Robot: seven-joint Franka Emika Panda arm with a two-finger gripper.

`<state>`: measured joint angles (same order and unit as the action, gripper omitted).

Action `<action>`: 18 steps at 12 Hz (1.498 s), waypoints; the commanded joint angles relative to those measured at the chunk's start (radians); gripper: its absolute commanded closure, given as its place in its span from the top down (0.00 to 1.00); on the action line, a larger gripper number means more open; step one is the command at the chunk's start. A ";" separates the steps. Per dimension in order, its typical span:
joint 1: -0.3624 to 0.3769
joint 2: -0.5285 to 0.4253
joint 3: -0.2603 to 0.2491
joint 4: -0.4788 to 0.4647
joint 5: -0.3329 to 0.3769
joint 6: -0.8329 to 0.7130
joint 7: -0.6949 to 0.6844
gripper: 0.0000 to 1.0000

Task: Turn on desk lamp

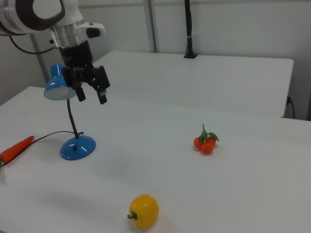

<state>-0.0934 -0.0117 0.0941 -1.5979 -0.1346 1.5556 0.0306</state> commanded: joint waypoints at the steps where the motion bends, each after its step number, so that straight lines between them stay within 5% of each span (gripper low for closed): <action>1: 0.000 -0.004 -0.004 -0.002 0.029 -0.014 -0.029 0.34; 2: 0.000 -0.002 -0.004 -0.002 0.039 -0.012 -0.032 0.09; 3: -0.002 -0.002 -0.005 -0.002 0.041 -0.012 -0.047 0.00; 10: 0.009 -0.001 -0.002 -0.042 0.059 -0.012 -0.110 0.00; 18: 0.155 0.029 0.010 -0.330 0.069 0.337 -0.136 0.00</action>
<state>0.0198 0.0291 0.1104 -1.8259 -0.0803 1.7642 -0.0687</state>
